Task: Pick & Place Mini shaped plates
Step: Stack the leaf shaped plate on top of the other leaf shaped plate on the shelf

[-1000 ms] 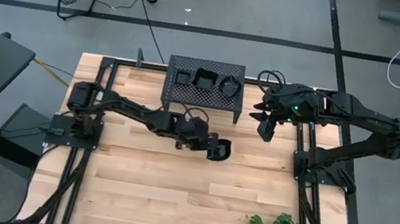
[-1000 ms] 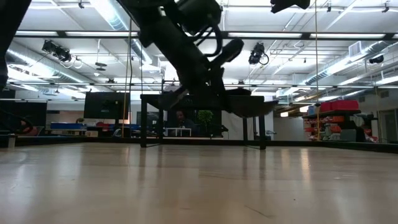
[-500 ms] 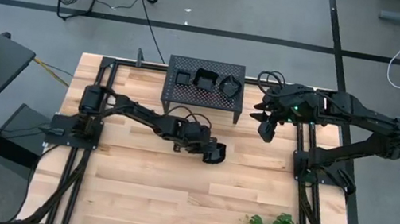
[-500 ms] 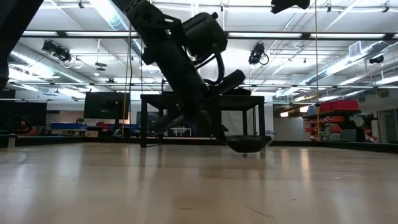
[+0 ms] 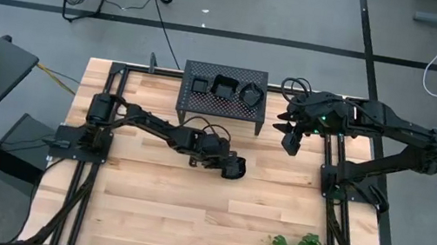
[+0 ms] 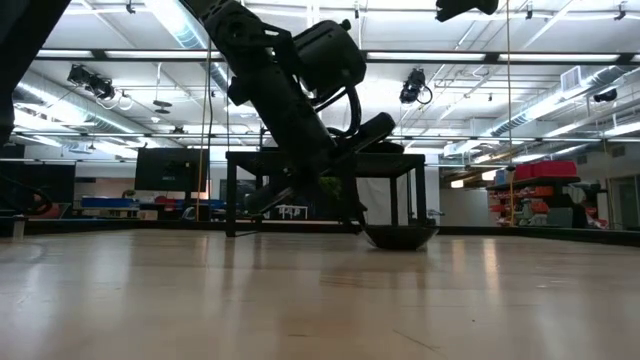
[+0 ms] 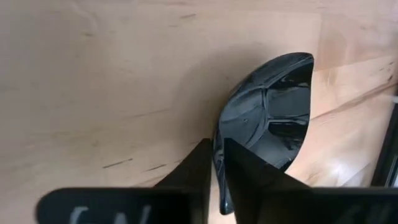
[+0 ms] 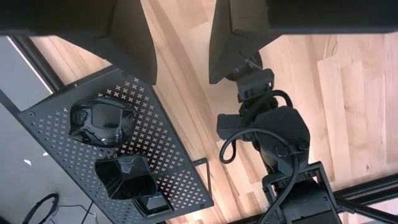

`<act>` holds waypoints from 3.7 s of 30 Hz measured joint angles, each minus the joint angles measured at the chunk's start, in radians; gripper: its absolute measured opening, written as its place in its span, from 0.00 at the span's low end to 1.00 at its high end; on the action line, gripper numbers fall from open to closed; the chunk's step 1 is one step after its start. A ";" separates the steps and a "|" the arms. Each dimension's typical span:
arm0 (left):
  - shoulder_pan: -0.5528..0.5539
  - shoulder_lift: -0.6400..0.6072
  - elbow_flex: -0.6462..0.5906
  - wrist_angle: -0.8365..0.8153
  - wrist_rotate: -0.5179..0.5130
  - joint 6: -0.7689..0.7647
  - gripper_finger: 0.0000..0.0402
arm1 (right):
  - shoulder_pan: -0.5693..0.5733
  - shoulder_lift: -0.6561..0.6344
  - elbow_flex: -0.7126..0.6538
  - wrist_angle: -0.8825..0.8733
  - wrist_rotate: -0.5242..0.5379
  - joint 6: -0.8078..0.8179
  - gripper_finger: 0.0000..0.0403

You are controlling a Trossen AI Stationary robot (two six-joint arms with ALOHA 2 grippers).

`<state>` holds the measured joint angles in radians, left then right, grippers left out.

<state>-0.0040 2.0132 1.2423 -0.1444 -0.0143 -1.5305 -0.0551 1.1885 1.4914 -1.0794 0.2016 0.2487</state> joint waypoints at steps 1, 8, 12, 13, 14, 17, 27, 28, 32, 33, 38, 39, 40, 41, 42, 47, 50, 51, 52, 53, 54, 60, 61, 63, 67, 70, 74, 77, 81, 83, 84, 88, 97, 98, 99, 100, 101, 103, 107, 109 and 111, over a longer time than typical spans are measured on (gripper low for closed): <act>0.000 0.000 0.000 0.000 0.000 0.008 0.13 | 0.000 0.000 0.000 0.000 0.000 0.000 0.37; 0.001 -0.002 0.000 0.000 0.000 0.032 0.34 | 0.000 0.000 0.000 0.001 0.000 0.004 0.37; -0.010 -0.008 0.000 -0.002 0.000 0.037 0.48 | 0.000 0.000 0.000 0.001 0.000 0.022 0.37; -0.013 -0.012 -0.001 -0.006 -0.001 0.046 0.51 | 0.000 0.000 0.000 0.000 0.000 0.027 0.37; -0.016 -0.014 0.000 0.000 -0.002 0.056 0.54 | 0.000 0.000 0.000 0.000 0.000 0.031 0.37; -0.028 -0.031 0.001 -0.001 -0.012 0.102 0.61 | 0.000 0.000 0.000 -0.004 -0.001 0.042 0.37; -0.083 -0.209 0.002 -0.079 -0.162 0.272 0.66 | 0.000 0.004 -0.017 -0.007 -0.011 0.099 0.37; -0.094 -0.232 0.002 -0.088 -0.189 0.307 0.66 | 0.000 0.004 -0.031 -0.005 -0.012 0.122 0.37; -0.139 -0.324 0.002 -0.142 -0.281 0.437 0.64 | 0.000 0.005 -0.118 0.016 -0.047 0.209 0.37; -0.151 -0.344 0.003 -0.157 -0.297 0.464 0.64 | 0.000 0.008 -0.145 0.028 -0.056 0.225 0.37; -0.195 -0.428 0.001 -0.239 -0.324 0.596 0.63 | 0.015 0.008 -0.289 0.169 -0.064 0.298 0.37; -0.203 -0.443 0.001 -0.246 -0.332 0.619 0.63 | 0.019 0.008 -0.317 0.211 -0.064 0.318 0.37; -0.214 -0.458 0.002 -0.261 -0.347 0.641 0.63 | 0.021 0.008 -0.346 0.254 -0.067 0.335 0.37; -0.225 -0.473 0.002 -0.293 -0.373 0.667 0.63 | 0.023 0.008 -0.372 0.296 -0.077 0.351 0.37; -0.237 -0.486 0.001 -0.313 -0.399 0.695 0.63 | 0.025 0.007 -0.401 0.349 -0.086 0.367 0.37; -0.297 -0.548 0.002 -0.369 -0.478 0.796 0.62 | 0.029 0.009 -0.518 0.549 -0.151 0.443 0.37; -0.332 -0.577 0.002 -0.416 -0.480 0.835 0.59 | 0.039 0.009 -0.568 0.609 -0.157 0.496 0.37; -0.345 -0.584 0.002 -0.428 -0.480 0.841 0.57 | 0.044 0.009 -0.581 0.619 -0.158 0.509 0.37; -0.358 -0.590 0.002 -0.455 -0.480 0.847 0.55 | 0.050 0.010 -0.589 0.623 -0.158 0.521 0.38; -0.369 -0.593 0.002 -0.469 -0.481 0.855 0.53 | 0.054 0.014 -0.593 0.629 -0.158 0.529 0.39; -0.380 -0.593 0.002 -0.476 -0.482 0.860 0.51 | 0.058 0.019 -0.594 0.632 -0.158 0.530 0.41; -0.445 -0.602 0.002 -0.587 -0.536 0.838 0.33 | 0.063 0.066 -0.595 0.706 -0.158 0.595 0.55; -0.456 -0.604 0.001 -0.598 -0.553 0.838 0.30 | 0.063 0.075 -0.595 0.719 -0.158 0.608 0.58; -0.479 -0.619 0.001 -0.604 -0.583 0.835 0.23 | 0.063 0.095 -0.595 0.749 -0.158 0.623 0.62; -0.533 -0.651 -0.002 -0.610 -0.619 0.835 0.06 | 0.063 0.140 -0.595 0.804 -0.182 0.669 0.67; -0.580 -0.693 -0.023 -0.602 -0.663 0.829 0.02 | 0.064 0.167 -0.595 0.806 -0.203 0.709 0.68; -0.629 -0.759 -0.075 -0.603 -0.700 0.778 0.03 | 0.064 0.190 -0.595 0.776 -0.200 0.739 0.67; -0.653 -0.811 -0.117 -0.601 -0.730 0.751 0.01 | 0.064 0.199 -0.595 0.743 -0.182 0.753 0.67; -0.660 -0.867 -0.160 -0.577 -0.749 0.751 0.02 | 0.063 0.221 -0.595 0.691 -0.165 0.802 0.67; -0.662 -0.890 -0.176 -0.573 -0.748 0.751 0.02 | 0.063 0.238 -0.595 0.686 -0.165 0.824 0.67; -0.662 -0.900 -0.180 -0.575 -0.750 0.751 0.02 | 0.063 0.248 -0.595 0.669 -0.165 0.834 0.67; -0.663 -0.924 -0.192 -0.585 -0.750 0.751 0.01 | 0.065 0.296 -0.595 0.666 -0.182 0.867 0.67; -0.662 -0.931 -0.192 -0.587 -0.760 0.735 0.05 | 0.069 0.377 -0.595 0.639 -0.195 0.915 0.67; -0.662 -0.930 -0.192 -0.587 -0.766 0.731 0.05 | 0.069 0.378 -0.595 0.633 -0.194 0.923 0.67; -0.662 -0.930 -0.192 -0.586 -0.774 0.729 0.05 | 0.069 0.378 -0.595 0.630 -0.192 0.924 0.67; -0.662 -0.930 -0.192 -0.586 -0.779 0.730 0.05 | 0.069 0.378 -0.595 0.632 -0.192 0.925 0.67; -0.662 -0.930 -0.192 -0.587 -0.779 0.730 0.05 | 0.069 0.378 -0.595 0.630 -0.192 0.924 0.67; -0.662 -0.930 -0.192 -0.588 -0.787 0.730 0.05 | 0.069 0.378 -0.595 0.625 -0.188 0.922 0.67; -0.662 -0.929 -0.192 -0.589 -0.808 0.730 0.05 | 0.070 0.393 -0.595 0.622 -0.142 0.922 0.67; -0.662 -0.929 -0.192 -0.590 -0.817 0.730 0.05 | 0.069 0.405 -0.595 0.643 -0.140 0.922 0.67; -0.662 -0.929 -0.192 -0.592 -0.816 0.730 0.05 | 0.069 0.425 -0.594 0.667 -0.147 0.922 0.67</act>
<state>-0.6662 1.0847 1.0508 -0.7367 -0.8307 -0.8005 0.0143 1.6133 0.8970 -0.4128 0.0551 1.1702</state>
